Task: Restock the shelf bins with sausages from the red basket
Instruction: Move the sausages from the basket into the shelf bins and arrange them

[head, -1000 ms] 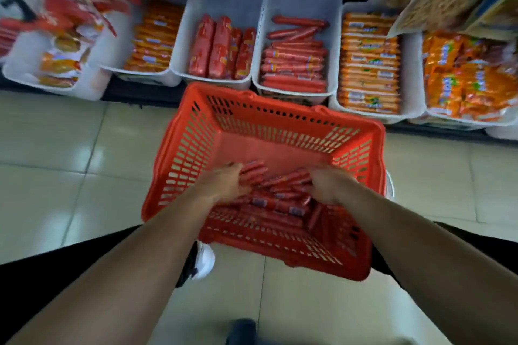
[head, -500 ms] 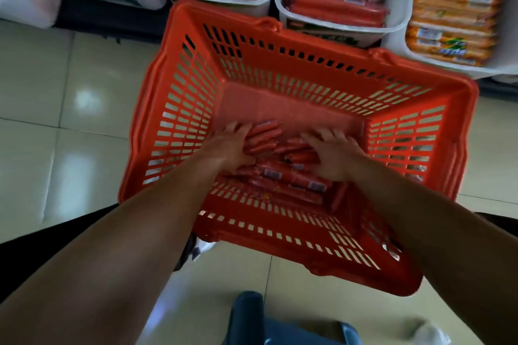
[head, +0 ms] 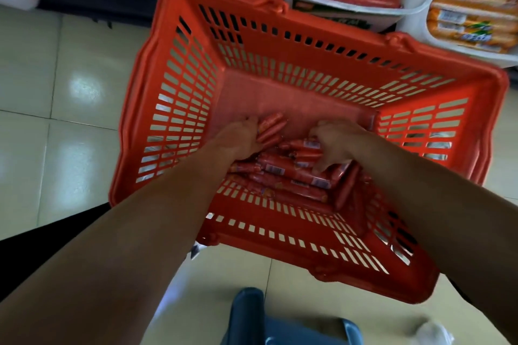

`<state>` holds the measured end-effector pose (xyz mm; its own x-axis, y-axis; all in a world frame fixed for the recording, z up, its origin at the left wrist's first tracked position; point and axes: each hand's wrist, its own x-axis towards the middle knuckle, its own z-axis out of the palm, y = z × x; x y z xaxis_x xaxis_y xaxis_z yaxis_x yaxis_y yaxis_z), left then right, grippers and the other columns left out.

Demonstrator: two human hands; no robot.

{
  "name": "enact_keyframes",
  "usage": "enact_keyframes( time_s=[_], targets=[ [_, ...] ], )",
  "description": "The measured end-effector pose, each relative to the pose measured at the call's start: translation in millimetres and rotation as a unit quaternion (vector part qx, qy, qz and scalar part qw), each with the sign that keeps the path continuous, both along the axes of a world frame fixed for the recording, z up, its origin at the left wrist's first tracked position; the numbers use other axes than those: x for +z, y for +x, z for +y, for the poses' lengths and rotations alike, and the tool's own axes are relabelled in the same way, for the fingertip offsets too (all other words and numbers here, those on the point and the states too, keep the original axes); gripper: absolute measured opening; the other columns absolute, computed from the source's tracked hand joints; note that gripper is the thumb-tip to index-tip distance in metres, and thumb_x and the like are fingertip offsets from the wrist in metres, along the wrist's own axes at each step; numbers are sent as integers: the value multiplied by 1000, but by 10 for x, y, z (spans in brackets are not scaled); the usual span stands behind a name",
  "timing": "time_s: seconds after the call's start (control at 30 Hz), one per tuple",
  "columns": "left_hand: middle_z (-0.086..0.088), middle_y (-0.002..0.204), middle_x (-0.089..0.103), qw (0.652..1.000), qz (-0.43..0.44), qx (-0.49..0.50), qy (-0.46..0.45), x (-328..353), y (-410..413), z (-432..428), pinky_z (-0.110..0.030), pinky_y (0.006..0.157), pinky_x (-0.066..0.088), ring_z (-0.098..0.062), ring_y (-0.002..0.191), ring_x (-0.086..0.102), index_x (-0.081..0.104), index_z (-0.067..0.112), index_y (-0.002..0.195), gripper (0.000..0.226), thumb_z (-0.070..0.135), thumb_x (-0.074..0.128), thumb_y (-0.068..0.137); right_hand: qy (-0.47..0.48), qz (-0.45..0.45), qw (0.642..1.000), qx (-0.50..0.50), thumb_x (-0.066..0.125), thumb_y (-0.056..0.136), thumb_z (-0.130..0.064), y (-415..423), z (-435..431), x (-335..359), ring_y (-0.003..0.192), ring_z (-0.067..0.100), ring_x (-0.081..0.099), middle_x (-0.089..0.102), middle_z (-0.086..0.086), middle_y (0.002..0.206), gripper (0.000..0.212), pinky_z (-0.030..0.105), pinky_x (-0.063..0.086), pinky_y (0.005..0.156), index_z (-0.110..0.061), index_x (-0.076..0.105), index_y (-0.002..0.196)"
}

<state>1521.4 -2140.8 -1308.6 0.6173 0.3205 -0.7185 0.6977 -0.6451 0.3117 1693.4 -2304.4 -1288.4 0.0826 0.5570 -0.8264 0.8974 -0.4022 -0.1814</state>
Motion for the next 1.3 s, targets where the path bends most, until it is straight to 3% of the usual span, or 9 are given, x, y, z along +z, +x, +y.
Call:
enact_keyframes(
  time_s=[0.1,0.27,0.4,0.6,0.7,0.8,0.93,1.17,1.3],
  targets=[
    [-15,133,58,1000,-2,-6,-15,38,-2,19,-34,98,42,-32,121,55,50,11,136,59,30,71,85,-1,1,1000,-14,82,43,-73,17,45,35,97,22,57,61,-3,106,83,35,51,84,-25,62,107],
    [-10,132,60,1000,13,-2,-28,66,-6,-1,-36,101,45,-27,119,57,51,17,136,61,31,74,81,-16,7,1000,-15,83,49,-70,-22,74,105,114,24,50,45,-5,104,91,34,42,90,-24,60,123],
    [-12,132,60,1000,-9,-12,-28,61,24,-16,-35,101,42,-30,121,56,52,15,134,58,32,74,83,6,11,999,-40,82,47,-71,-19,-5,118,109,23,54,48,-7,102,90,36,47,90,-28,57,122],
    [-18,128,59,996,-36,72,45,122,92,173,-37,97,42,-36,119,56,44,14,137,50,26,62,92,68,-50,991,-103,73,64,-73,80,-159,96,131,26,45,46,1,142,98,41,40,105,-26,42,144],
    [-14,119,61,990,-27,133,41,91,53,232,-40,91,46,-34,109,59,43,16,132,51,33,66,90,99,-83,981,-143,71,72,-66,72,-97,82,132,34,42,40,10,147,97,46,36,110,-19,35,148],
    [-11,119,61,992,-9,129,6,75,20,196,-40,92,47,-31,109,59,44,18,132,68,43,77,79,86,-84,977,-176,79,67,-62,43,-52,41,131,36,44,41,14,144,102,47,38,109,-16,33,146],
    [-10,129,59,996,1,82,35,40,52,140,-42,101,45,-32,118,56,37,21,140,85,35,85,71,58,-83,971,-218,86,59,-60,32,-20,2,126,38,51,51,17,138,107,45,46,101,-11,36,140],
    [-10,113,62,992,-8,104,74,82,114,143,-38,89,47,-31,106,61,45,14,125,68,32,83,72,112,-105,952,-263,82,63,-61,-76,-60,-61,115,36,59,59,13,128,93,45,49,95,-14,43,133],
    [-2,104,58,981,-26,192,14,83,105,201,-34,81,48,-24,96,60,49,18,117,53,31,80,75,111,-109,956,-249,82,68,-53,-106,3,-31,111,37,60,58,13,127,84,44,49,88,-14,44,132]
  ],
)
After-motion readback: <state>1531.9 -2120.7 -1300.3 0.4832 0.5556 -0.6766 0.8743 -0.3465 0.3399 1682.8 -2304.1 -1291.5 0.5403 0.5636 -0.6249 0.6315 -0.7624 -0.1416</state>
